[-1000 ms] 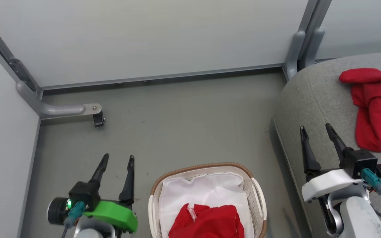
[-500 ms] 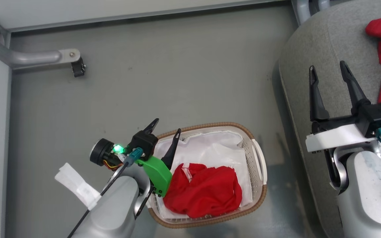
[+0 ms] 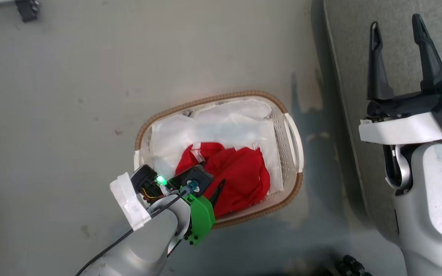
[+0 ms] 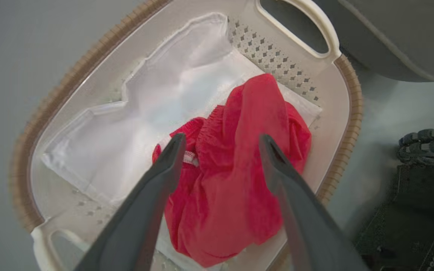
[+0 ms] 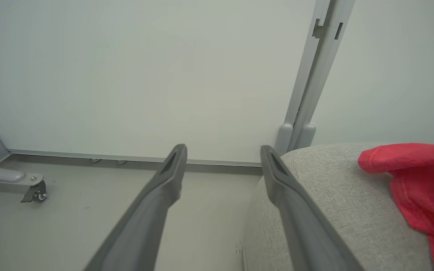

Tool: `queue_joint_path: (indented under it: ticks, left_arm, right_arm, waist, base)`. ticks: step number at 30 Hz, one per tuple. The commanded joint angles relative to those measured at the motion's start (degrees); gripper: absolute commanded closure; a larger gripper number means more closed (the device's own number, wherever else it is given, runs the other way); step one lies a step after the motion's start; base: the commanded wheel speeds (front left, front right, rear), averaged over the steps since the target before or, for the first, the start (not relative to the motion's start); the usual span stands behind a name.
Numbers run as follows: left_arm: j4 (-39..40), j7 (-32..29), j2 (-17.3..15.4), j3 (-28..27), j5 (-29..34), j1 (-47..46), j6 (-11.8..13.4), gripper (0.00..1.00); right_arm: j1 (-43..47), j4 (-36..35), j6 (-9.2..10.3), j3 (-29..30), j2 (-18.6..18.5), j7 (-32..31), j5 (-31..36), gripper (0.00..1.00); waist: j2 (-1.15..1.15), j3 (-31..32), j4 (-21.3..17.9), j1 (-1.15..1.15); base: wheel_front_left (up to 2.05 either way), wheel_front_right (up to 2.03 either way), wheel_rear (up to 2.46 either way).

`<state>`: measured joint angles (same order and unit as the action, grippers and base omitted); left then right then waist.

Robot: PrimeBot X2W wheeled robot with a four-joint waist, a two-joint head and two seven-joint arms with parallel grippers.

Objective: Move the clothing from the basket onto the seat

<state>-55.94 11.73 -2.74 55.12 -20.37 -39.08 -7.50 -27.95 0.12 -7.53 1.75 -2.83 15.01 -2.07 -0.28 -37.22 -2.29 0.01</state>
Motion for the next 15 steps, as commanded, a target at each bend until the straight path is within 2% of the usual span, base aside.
queue_joint_path:
  ticks: [1,8,15]
  left_arm:
    - [-0.83,0.12,-0.32,1.06,-0.74,-1.78,0.03,0.0]
    - [-5.85,0.52,-0.91,4.63,-3.88,-4.15,0.03,0.0]
    - [-9.25,0.78,-1.69,6.84,-6.52,-5.52,0.03,0.0]
  right_arm:
    - [-1.1,-0.58,0.08,-0.22,-0.11,0.27,-0.87,0.0]
    - [-2.69,-2.99,0.08,-1.4,-0.1,0.27,-4.02,0.0]
    - [-3.47,-4.27,0.08,-1.27,-0.11,0.27,-5.15,0.0]
  waist:
    - [0.28,-7.17,-3.95,-0.01]
    - [0.28,-11.62,-6.12,-0.01]
    - [0.28,-13.55,-7.17,-0.01]
  base:
    - [0.0,0.0,0.0]
    - [0.0,0.0,0.0]
    - [0.0,0.0,0.0]
